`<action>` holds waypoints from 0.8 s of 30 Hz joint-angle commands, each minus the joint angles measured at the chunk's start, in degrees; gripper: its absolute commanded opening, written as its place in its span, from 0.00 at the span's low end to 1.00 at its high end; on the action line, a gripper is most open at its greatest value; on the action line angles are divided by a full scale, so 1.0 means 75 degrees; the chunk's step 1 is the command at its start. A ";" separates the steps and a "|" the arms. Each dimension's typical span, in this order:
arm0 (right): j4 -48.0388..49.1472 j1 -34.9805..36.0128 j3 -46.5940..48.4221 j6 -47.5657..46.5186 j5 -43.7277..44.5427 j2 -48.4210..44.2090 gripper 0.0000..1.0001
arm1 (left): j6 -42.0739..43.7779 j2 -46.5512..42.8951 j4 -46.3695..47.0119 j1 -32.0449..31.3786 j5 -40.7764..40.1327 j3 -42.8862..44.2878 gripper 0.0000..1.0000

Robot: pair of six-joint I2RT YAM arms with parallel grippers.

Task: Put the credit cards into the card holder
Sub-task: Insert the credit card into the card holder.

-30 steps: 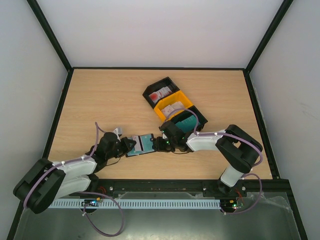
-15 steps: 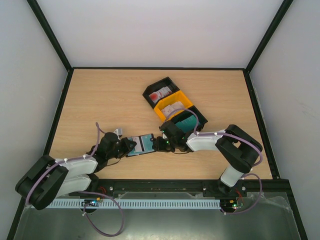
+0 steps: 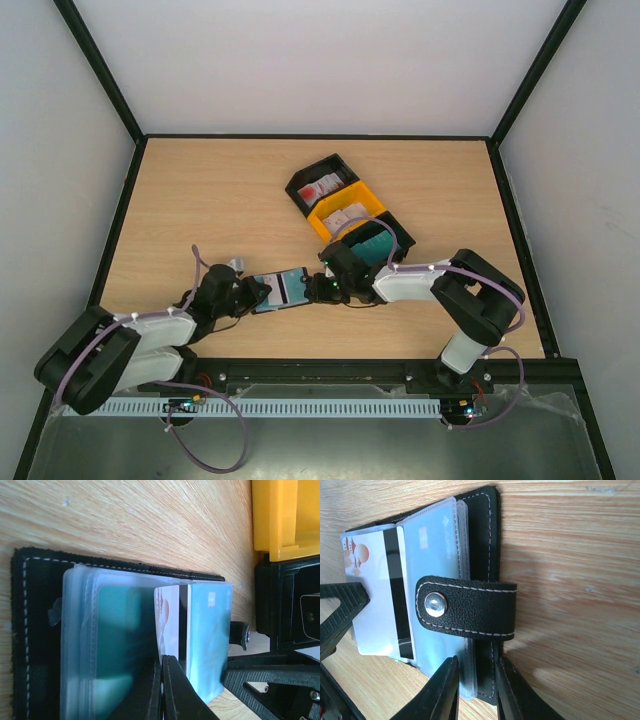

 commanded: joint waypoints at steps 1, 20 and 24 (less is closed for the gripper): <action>-0.0288 0.0068 -0.0175 -0.0048 0.0225 0.0335 0.21 | 0.0258 0.0619 -0.0157 0.0056 0.0165 -0.0058 0.03; -0.0137 0.0084 -0.0176 -0.0049 0.0050 0.0436 0.18 | 0.0350 0.0762 -0.0898 0.0056 0.0474 0.0160 0.03; -0.0104 0.0081 -0.0184 -0.0058 0.0037 0.0489 0.18 | 0.0297 0.0994 -0.0712 0.0050 0.0695 0.0264 0.03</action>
